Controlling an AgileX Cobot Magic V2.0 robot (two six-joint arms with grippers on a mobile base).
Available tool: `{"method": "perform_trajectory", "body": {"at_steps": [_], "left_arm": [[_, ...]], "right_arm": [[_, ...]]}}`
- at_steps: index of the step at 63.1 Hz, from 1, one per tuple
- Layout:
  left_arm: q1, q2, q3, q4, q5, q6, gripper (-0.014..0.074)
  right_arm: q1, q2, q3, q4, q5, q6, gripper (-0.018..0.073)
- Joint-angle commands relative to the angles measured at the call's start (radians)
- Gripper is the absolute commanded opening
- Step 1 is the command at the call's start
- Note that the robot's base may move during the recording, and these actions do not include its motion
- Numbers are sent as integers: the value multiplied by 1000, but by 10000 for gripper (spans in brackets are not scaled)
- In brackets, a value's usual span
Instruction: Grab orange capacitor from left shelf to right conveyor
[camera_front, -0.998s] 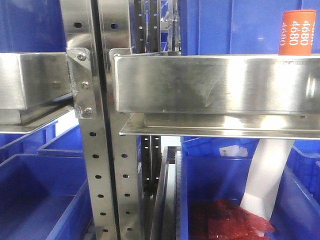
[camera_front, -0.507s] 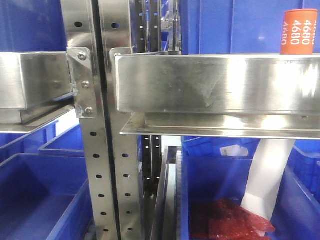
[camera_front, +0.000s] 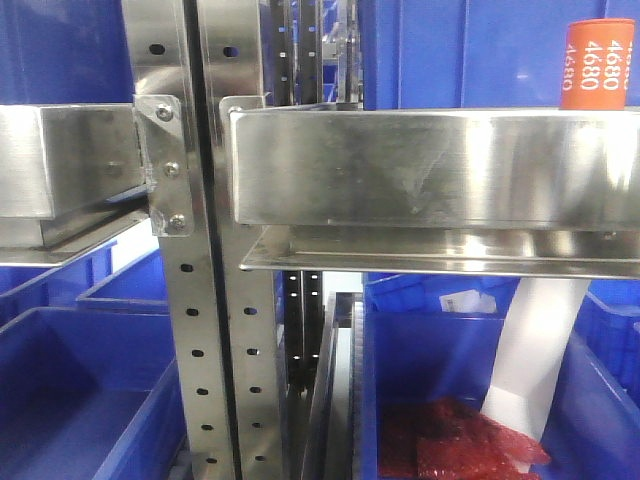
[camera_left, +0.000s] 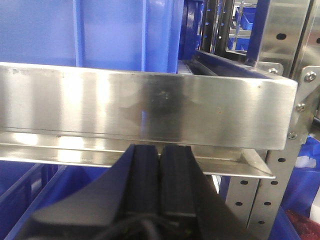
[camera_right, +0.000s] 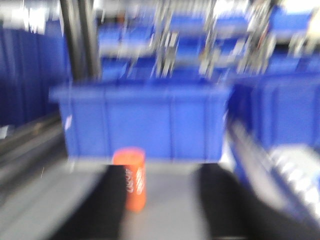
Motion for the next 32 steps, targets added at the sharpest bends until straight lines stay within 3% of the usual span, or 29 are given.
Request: {"method": "perform_trajectory", "body": {"at_steps": [1,11,32], "left_arm": [[-7,-11,-5,-2,-91,-1,-127],[-7,-11,-5,-2,-91,-1,-127],[-7,-11,-5,-2,-91,-1,-127]], "right_arm": [[29,103,-38,5,-68,-7,640],[82,273,-38,5,-134,-7,624],[121,626,-38,5,-538,-7,624]]}}
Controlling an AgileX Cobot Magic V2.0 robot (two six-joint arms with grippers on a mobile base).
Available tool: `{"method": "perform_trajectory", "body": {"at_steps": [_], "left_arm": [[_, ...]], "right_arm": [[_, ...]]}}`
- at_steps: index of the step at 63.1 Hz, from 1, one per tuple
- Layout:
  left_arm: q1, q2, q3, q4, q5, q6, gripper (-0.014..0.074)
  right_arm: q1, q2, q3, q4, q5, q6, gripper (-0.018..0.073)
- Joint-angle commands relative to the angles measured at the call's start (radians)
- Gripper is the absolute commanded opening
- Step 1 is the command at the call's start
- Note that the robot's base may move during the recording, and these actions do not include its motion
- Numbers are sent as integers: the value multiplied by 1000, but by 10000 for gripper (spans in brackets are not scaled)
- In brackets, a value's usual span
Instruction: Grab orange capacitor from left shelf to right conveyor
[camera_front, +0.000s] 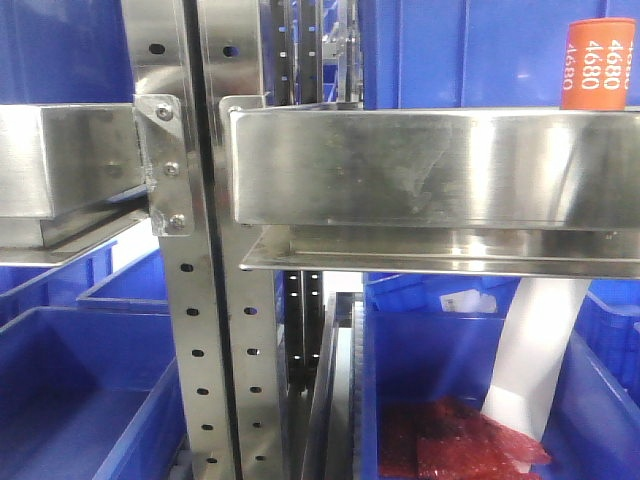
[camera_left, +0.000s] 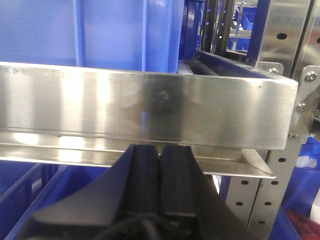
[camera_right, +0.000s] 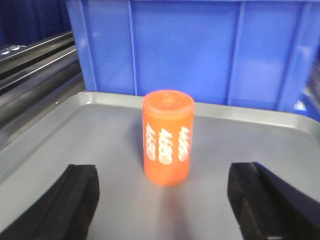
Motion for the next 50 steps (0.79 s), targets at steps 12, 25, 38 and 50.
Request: {"method": "perform_trajectory", "body": {"at_steps": [12,25,38,50], "left_arm": [[-7,-11,-5,-2,-91,-1,-127],[-7,-11,-5,-2,-91,-1,-127],[-7,-11,-5,-2,-91,-1,-127],[-7,-11,-5,-2,-91,-1,-127]], "right_arm": [[-10,218,-41,6,-384,1,624],[-20,321,-87,6,-455,97,624],[-21,417,-112,6,-500,97,624],[-38,498,-113,6,-577,97,622]]}}
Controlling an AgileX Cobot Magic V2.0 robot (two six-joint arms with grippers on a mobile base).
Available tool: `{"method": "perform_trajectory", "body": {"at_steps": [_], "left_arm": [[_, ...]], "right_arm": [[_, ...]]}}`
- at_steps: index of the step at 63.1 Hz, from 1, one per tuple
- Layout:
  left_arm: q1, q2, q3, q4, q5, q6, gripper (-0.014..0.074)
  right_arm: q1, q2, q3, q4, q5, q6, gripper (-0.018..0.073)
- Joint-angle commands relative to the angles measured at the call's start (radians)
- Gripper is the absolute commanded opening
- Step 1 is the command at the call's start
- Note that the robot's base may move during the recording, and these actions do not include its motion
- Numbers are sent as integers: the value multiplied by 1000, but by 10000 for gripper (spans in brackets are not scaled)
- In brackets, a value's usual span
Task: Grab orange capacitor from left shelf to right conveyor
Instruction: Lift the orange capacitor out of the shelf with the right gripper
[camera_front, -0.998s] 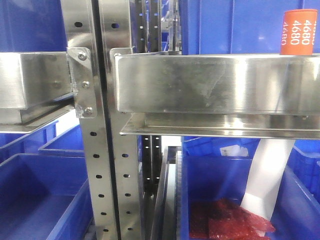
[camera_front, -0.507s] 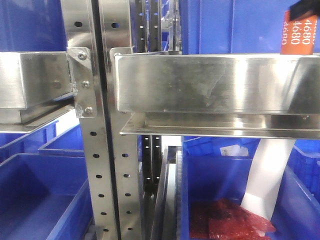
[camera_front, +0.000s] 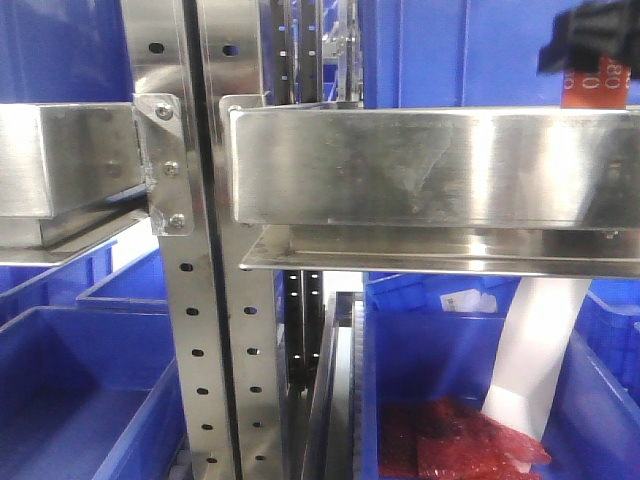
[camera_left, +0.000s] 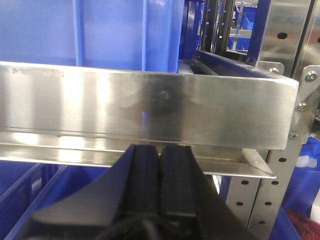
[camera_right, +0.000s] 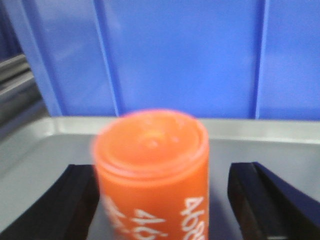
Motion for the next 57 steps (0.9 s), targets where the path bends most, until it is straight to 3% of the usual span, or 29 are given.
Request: {"method": "perform_trajectory", "body": {"at_steps": [1,8,19,26,40,57], "left_arm": [[-7,-11,-5,-2,-91,-1,-127],[-7,-11,-5,-2,-91,-1,-127],[-7,-11,-5,-2,-91,-1,-127],[-7,-11,-5,-2,-91,-1,-127],[-7,-11,-5,-2,-91,-1,-127],[-7,-11,-5,-2,-91,-1,-127]], "right_arm": [[-19,0,-34,5,-133,2,620],[-21,3,-34,5,-148,2,538],[-21,-23,-34,3,-147,2,236],[-21,-73,-34,-2,-115,2,134],[-21,-286,-34,-11,140,2,120],[-21,-570,-12,-96,528,2,120]]}}
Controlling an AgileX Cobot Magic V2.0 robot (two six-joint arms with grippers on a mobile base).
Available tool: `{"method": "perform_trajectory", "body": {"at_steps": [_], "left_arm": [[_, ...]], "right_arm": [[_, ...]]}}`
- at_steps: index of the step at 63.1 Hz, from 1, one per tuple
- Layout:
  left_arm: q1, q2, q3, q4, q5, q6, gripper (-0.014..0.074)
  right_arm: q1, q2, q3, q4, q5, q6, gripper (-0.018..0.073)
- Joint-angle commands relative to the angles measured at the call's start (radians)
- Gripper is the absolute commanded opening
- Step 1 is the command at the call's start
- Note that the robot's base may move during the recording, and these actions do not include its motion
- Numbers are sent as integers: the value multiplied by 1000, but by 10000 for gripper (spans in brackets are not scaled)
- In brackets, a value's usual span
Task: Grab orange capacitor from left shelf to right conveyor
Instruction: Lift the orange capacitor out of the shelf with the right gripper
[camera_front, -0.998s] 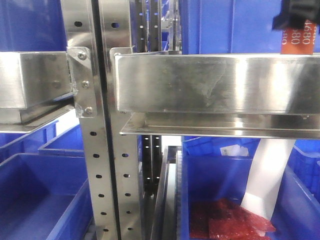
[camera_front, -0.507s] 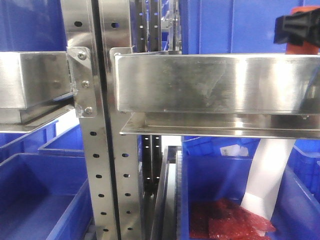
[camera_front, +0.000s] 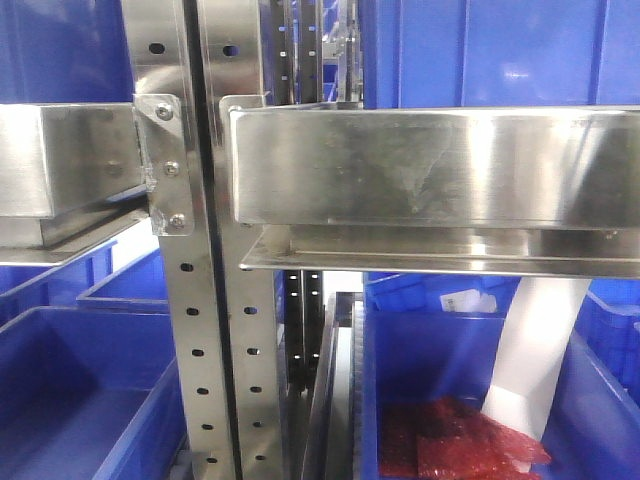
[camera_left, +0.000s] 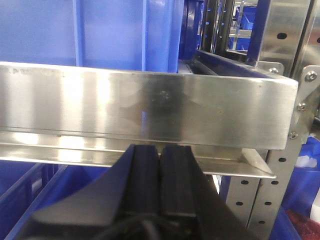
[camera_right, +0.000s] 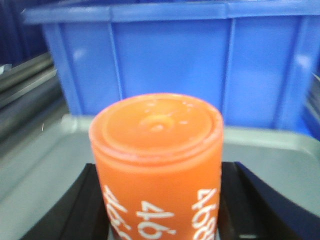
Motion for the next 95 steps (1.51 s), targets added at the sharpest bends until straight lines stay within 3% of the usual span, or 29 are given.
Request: {"method": "perform_trajectory", "body": {"at_steps": [1,30,45,95], "left_arm": [[-7,-11,-5,-2,-91,-1,-127],[-7,-11,-5,-2,-91,-1,-127],[-7,-11,-5,-2,-91,-1,-127],[-7,-11,-5,-2,-91,-1,-127]], "right_arm": [[-8,-124,-10,-26,65,-1,120],[-8,-693,152,-27,373,-36,120],[-8,-897,151,-27,411,-36,120],[-8,-950,151,-27,406,-36,120]]}}
